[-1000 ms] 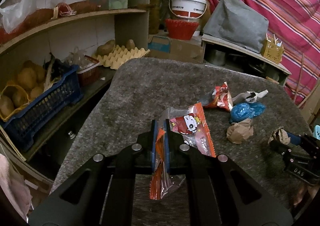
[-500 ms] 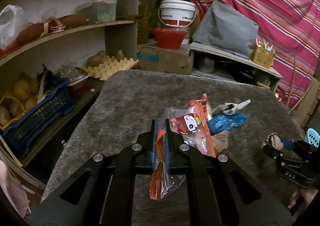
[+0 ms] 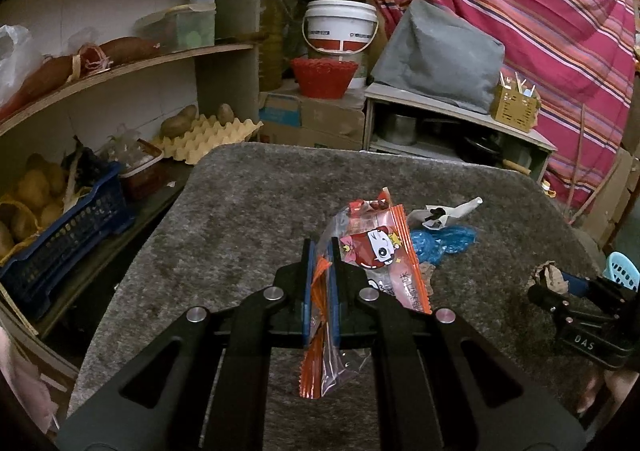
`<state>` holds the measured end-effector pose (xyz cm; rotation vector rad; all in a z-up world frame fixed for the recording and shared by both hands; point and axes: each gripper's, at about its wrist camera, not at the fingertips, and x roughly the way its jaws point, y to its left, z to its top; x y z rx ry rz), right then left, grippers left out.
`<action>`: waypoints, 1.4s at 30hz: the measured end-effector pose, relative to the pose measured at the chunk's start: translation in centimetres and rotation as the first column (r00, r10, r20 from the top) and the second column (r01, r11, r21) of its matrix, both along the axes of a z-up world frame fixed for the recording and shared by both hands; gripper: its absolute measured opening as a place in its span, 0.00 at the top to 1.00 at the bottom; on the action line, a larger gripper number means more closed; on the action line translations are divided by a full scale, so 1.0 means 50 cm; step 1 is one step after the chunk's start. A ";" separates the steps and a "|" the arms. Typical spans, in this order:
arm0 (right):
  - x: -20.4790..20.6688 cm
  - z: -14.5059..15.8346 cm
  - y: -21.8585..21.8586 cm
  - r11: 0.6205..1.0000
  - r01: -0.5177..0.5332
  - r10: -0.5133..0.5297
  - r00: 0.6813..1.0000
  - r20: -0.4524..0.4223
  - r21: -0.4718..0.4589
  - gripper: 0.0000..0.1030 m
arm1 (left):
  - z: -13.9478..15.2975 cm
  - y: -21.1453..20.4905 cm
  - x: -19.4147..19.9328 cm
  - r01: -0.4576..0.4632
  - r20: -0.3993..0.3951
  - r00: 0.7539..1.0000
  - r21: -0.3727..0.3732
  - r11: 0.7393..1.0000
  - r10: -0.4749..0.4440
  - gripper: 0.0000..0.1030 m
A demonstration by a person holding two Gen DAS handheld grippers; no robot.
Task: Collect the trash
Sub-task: 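Grasp the crumpled brown paper with the right tool while the left tool holds the snack bag, then carry the snack bag and brown paper over the blue basket and open both tools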
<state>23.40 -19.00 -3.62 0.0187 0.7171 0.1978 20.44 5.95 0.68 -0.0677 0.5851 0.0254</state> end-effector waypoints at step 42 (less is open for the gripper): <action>-0.044 0.046 -0.321 0.973 0.208 -0.210 0.978 0.010 0.096 0.49 | 0.005 -0.158 0.027 0.097 0.007 0.995 0.011 0.995 -0.097 0.95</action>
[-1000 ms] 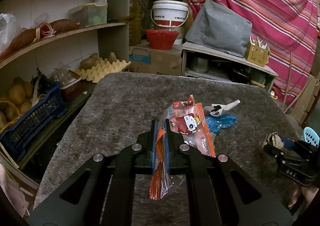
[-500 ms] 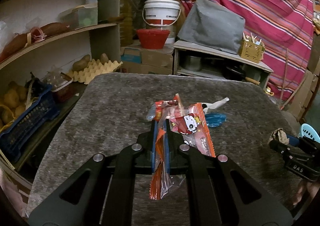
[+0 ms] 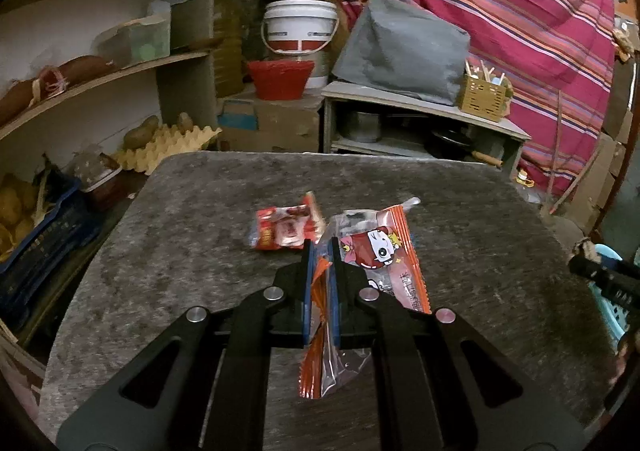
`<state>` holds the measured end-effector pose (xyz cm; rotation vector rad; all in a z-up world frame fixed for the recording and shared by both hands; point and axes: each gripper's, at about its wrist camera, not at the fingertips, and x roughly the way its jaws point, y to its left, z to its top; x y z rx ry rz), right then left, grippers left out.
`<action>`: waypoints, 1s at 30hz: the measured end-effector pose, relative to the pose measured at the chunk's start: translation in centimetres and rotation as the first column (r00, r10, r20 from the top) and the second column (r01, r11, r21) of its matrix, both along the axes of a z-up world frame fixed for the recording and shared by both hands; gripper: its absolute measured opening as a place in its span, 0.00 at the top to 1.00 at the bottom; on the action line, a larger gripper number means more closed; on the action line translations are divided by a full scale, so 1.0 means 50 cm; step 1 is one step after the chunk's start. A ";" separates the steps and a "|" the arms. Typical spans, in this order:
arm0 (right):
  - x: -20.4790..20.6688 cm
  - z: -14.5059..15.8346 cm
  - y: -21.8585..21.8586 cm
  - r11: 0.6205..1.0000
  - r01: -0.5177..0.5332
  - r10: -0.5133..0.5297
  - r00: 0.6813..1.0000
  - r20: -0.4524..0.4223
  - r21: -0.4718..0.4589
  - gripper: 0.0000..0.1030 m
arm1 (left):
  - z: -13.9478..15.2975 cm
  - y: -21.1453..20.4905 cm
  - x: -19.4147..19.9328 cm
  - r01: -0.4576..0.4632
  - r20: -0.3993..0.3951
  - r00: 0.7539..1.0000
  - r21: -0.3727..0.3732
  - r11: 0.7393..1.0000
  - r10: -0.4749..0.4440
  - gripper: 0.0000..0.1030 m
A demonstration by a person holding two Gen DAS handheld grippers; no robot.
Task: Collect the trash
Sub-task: 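Carry the snack bag and brown paper over the blue basket and open both tools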
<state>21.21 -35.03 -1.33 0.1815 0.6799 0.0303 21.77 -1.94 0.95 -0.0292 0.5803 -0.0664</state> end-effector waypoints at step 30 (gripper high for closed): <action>-0.153 -0.057 -0.452 0.930 0.338 -0.327 0.940 -0.093 0.147 0.49 | 0.028 -0.510 -0.038 0.407 0.035 0.912 0.020 0.913 -0.408 0.95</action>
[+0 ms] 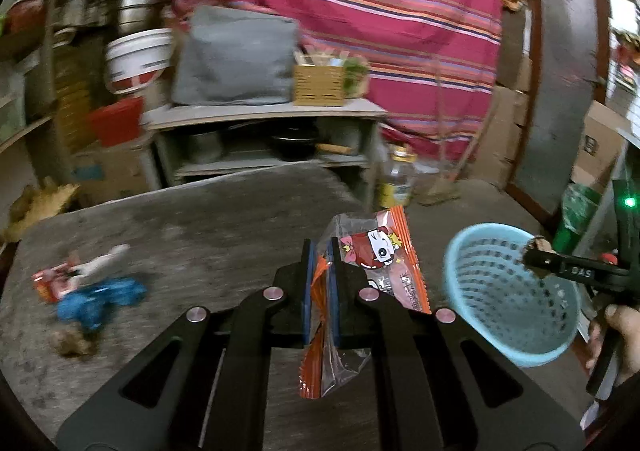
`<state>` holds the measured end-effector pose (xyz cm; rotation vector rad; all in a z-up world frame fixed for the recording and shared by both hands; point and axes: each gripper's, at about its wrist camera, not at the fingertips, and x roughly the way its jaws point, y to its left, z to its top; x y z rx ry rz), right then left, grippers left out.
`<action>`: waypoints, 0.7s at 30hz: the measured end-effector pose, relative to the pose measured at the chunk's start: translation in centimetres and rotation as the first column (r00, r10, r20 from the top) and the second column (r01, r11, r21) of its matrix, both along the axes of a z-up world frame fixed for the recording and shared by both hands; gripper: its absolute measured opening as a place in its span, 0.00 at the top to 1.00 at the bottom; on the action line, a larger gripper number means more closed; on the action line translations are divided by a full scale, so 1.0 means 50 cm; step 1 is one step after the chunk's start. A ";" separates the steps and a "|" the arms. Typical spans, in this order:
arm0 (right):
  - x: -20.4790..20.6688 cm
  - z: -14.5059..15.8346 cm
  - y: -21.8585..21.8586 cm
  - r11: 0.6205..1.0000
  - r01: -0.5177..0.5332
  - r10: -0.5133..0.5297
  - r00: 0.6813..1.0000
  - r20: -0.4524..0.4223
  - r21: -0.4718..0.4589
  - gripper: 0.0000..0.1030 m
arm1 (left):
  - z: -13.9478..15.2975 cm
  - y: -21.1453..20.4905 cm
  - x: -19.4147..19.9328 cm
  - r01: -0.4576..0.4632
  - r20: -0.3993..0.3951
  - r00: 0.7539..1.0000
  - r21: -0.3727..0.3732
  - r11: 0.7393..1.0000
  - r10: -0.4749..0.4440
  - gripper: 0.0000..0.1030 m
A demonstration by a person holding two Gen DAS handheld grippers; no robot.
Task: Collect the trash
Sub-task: 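Carry the snack bag and brown paper over the blue basket and open both tools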
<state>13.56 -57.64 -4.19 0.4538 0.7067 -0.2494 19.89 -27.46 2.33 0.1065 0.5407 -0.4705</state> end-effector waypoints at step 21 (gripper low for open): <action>-0.072 -0.001 -0.113 0.993 0.114 -0.115 0.993 0.034 0.042 0.49 | -0.077 -0.352 -0.015 0.225 -0.109 0.970 0.058 0.973 -0.218 0.65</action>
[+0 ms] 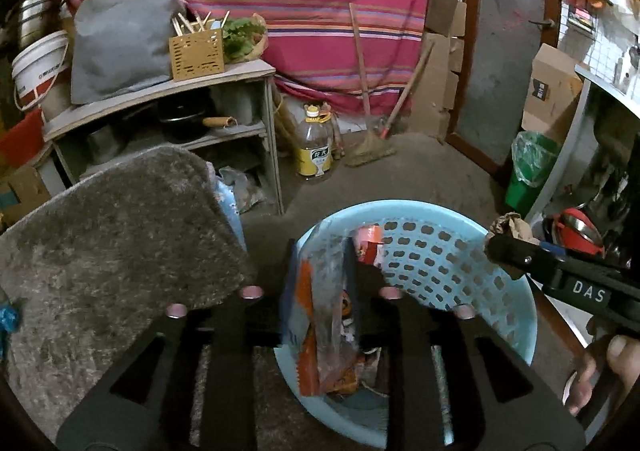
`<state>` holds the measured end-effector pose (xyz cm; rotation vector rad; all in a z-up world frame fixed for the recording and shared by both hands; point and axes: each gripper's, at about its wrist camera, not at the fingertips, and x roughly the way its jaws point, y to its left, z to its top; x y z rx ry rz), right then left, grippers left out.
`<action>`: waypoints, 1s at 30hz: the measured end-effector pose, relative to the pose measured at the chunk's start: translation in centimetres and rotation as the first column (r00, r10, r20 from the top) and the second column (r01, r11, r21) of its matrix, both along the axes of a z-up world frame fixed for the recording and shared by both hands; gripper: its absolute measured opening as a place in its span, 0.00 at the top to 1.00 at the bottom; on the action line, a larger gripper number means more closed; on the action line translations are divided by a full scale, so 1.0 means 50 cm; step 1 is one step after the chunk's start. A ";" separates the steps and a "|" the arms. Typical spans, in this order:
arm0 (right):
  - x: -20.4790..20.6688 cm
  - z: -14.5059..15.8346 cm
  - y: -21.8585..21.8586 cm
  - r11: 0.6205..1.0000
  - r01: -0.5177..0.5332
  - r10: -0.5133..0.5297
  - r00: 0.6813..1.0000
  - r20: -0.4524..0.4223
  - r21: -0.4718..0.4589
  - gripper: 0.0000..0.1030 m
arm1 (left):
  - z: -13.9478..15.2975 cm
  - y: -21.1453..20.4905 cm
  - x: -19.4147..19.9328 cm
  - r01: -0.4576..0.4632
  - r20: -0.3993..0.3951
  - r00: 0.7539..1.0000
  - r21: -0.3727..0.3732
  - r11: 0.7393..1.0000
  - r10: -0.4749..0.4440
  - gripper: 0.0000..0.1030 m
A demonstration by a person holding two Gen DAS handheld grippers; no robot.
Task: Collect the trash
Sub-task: 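Carry the snack bag and brown paper over the blue basket and open both tools, then grasp another crumpled brown paper with the left tool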
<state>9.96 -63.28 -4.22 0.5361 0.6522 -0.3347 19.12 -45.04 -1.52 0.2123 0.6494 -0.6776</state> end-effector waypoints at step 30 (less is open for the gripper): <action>0.098 0.012 0.141 0.987 -0.001 -0.017 0.994 -0.110 -0.158 0.14 | 0.116 0.444 0.016 -0.322 0.169 0.933 -0.005 0.947 0.318 0.05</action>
